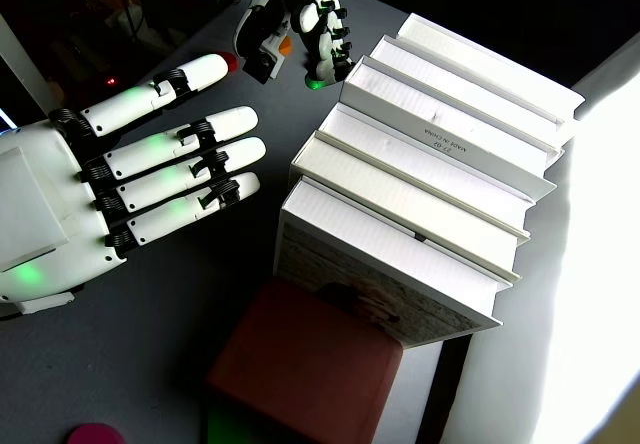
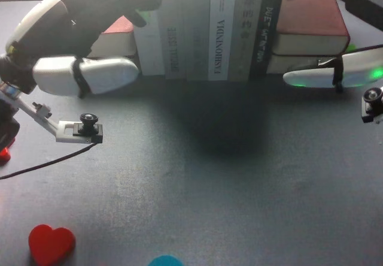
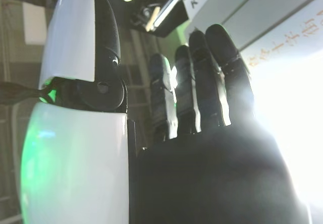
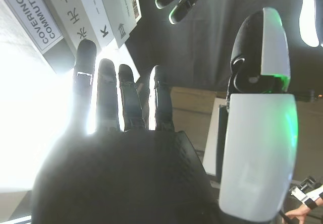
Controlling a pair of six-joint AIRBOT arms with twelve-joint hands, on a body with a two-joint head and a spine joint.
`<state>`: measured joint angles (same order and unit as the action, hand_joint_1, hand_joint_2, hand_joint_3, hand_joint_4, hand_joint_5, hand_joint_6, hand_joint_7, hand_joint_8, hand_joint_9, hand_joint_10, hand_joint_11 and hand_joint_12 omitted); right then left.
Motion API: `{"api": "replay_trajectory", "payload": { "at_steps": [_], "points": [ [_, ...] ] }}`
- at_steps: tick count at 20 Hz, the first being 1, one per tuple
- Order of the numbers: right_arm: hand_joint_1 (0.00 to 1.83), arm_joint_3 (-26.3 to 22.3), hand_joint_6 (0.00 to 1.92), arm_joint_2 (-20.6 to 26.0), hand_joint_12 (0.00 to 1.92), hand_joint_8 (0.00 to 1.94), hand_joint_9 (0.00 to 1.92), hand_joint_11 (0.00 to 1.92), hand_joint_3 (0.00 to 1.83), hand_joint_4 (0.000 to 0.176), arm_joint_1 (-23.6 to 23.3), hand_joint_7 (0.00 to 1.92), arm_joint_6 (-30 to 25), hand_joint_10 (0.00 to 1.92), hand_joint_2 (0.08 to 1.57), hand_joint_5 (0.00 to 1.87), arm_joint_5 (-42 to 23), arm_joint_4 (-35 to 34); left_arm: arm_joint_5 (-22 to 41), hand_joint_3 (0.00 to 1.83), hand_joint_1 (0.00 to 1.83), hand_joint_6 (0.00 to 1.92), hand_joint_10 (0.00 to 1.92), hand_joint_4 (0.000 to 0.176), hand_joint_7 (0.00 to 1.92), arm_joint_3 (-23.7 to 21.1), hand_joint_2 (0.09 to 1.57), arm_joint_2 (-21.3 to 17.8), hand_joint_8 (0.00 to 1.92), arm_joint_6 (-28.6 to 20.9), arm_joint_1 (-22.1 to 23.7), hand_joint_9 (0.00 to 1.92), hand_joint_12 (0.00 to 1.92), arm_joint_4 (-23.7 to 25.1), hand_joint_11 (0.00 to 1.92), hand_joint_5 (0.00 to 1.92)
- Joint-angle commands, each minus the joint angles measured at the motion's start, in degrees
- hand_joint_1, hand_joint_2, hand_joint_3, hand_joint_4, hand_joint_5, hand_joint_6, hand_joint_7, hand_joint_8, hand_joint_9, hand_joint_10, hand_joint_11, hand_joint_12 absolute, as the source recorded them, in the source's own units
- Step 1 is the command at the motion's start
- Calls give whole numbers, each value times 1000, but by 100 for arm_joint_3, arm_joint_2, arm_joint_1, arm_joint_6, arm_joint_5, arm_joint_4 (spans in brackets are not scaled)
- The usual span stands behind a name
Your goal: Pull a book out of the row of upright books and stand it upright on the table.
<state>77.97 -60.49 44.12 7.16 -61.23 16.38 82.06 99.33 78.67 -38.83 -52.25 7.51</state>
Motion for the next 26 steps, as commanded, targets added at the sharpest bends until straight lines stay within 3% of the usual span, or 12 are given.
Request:
{"api": "replay_trajectory", "payload": {
  "at_steps": [1,4,7,11,13,14,15,16,18,20,23,26],
  "points": [
    [1071,-4,6,-6,1381,1,294,0,3,107,-83,365,-68,164,901,400,-654,-256,620,34,1000,39,330,30,404,-17,889,-22,5,-52,73,327,1599,-282,0,456],
    [1078,-28,3,12,1393,0,309,0,0,98,-83,357,-95,121,898,409,-655,-236,627,6,947,16,275,37,413,-32,896,-24,1,-52,71,398,1570,-282,0,482],
    [984,-121,0,129,1341,0,329,0,8,67,-133,301,-143,84,945,328,-746,-123,633,10,899,4,274,0,430,-63,917,-59,8,-52,47,452,1618,-289,40,465],
    [673,-226,9,402,1255,0,111,0,16,123,-469,180,-8,0,1031,399,-620,144,644,6,897,2,270,47,411,-92,918,-92,0,-52,6,373,1715,-356,0,450],
    [582,-174,6,488,861,7,3,0,8,100,-728,45,154,0,1083,439,-422,160,686,1,894,6,497,57,384,-105,935,-91,4,-52,-48,261,1758,-414,0,437],
    [602,-155,7,504,171,1,0,0,5,104,-813,8,185,0,1109,475,-364,172,690,0,925,7,569,60,389,-113,927,-92,4,-52,-50,217,1755,-416,0,444],
    [619,-123,8,520,33,0,0,0,17,126,-954,1,192,0,1143,485,-288,211,692,0,901,6,585,66,393,-128,916,-98,5,-52,-51,210,1751,-416,0,442],
    [669,-107,16,528,6,0,0,0,19,112,-1072,0,204,0,1155,510,-222,255,696,0,906,10,588,70,404,-142,911,-105,9,-52,-57,210,1745,-418,0,453],
    [642,-68,32,528,0,0,0,0,10,170,-1404,0,365,0,1144,561,95,458,708,0,915,5,605,73,376,-163,928,-116,1,-52,-79,199,1705,-442,0,445],
    [677,8,35,471,0,0,0,0,9,176,-1838,0,486,0,1147,584,574,795,726,4,926,0,596,70,365,-169,937,-112,1,-52,-76,201,1661,-446,0,424],
    [476,276,12,262,0,0,0,0,8,174,-2194,0,486,0,1150,542,992,1012,733,9,932,1,572,61,341,-190,955,-125,0,-52,-74,199,1646,-449,0,396],
    [503,473,17,107,0,0,0,0,5,129,-2272,0,603,0,1151,565,1348,1009,745,0,966,9,483,58,345,-215,946,-166,6,-52,-73,214,1621,-469,0,422]
  ]
}}
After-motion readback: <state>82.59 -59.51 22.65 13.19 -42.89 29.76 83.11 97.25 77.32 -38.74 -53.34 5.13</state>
